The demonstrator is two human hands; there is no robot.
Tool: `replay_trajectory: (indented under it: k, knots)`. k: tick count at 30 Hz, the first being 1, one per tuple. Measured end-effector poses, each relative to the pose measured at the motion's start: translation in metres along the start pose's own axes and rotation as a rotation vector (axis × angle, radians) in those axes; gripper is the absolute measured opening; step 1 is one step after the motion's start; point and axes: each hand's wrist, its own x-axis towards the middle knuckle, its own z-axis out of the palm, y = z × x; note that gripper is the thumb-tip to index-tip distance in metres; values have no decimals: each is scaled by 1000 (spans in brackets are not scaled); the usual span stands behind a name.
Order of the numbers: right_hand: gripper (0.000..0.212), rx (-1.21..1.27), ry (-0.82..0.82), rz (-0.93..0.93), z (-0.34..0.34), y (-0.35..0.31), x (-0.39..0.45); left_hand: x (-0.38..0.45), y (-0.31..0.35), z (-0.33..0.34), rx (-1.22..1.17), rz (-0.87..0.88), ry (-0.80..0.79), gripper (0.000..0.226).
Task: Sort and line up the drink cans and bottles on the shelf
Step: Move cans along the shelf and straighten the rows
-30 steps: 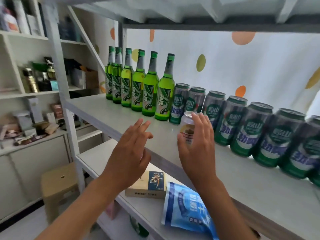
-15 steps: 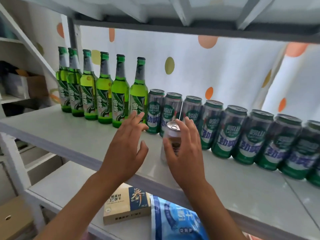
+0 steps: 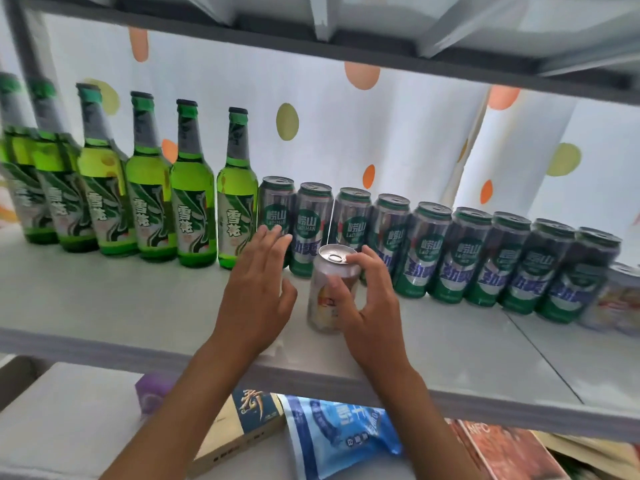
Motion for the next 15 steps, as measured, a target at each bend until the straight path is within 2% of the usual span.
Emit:
replay_trajectory:
  k: [11,15]
  knots:
    - [37,6,18,21,-2,-10,-3,-6,-5,5,-84,44,-101,64]
    - [41,109,54,86,-3,-12,-4,-8,-8,7,-126,34,-105,60]
